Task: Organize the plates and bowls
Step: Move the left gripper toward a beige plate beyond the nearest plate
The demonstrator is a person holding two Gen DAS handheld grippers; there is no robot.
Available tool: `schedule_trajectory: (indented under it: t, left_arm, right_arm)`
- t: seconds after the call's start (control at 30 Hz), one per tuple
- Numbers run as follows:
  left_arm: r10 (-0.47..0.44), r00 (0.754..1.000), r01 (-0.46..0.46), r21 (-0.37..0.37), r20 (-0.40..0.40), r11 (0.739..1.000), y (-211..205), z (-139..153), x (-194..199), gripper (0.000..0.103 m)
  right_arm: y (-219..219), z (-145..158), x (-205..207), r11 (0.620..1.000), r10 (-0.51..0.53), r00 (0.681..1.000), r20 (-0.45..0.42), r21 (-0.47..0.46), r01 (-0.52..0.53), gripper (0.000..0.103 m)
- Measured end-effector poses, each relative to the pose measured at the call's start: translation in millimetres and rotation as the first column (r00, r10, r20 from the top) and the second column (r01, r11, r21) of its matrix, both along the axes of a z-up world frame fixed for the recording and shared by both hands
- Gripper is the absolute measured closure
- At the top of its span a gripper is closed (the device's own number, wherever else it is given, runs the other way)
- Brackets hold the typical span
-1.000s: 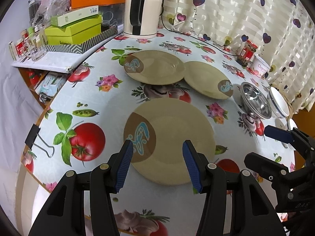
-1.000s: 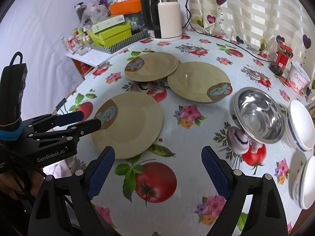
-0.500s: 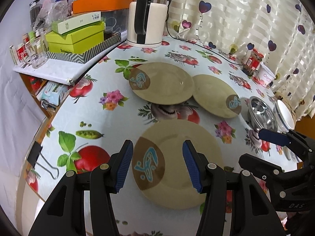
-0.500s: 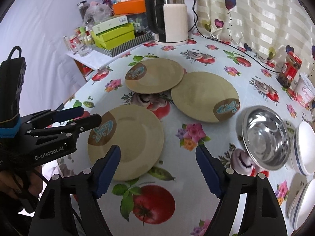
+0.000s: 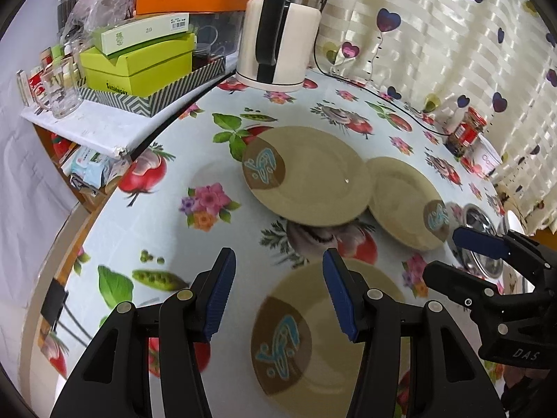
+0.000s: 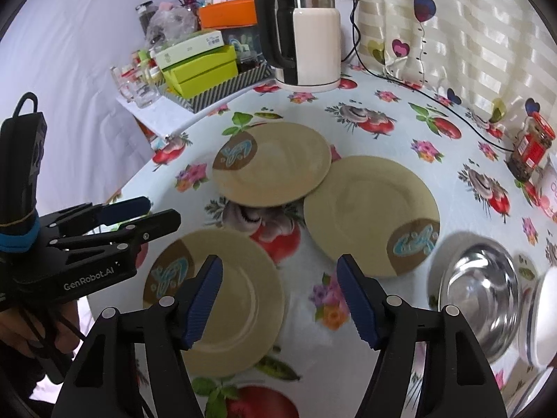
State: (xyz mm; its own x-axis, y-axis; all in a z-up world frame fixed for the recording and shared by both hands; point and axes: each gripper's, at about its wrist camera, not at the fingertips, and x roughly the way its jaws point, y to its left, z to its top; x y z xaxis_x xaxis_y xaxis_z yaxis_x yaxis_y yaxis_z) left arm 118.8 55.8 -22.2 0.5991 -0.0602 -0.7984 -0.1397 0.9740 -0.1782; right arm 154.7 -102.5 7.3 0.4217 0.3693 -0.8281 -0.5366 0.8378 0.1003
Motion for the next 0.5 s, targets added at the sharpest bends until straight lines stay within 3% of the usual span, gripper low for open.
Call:
schedule_trajectory:
  t: [0.4, 0.5]
  left_arm:
    - [0.025, 0.999, -0.026, -0.057, -0.025, 0.998, 25.4, -11.0, 44.6, 0.053]
    - [0.025, 0.999, -0.027, -0.063, -0.033, 0.998, 29.3, -15.6, 53.3, 0.055]
  right_arm:
    - [16.1, -5.4, 60.4, 1.0, -0.013, 1.0, -0.021, 0.028, 0.014, 0.034]
    - [19.7, -9.9, 76.5, 0.999, -0.026, 0.999, -0.041, 0.036, 0.028, 0.044]
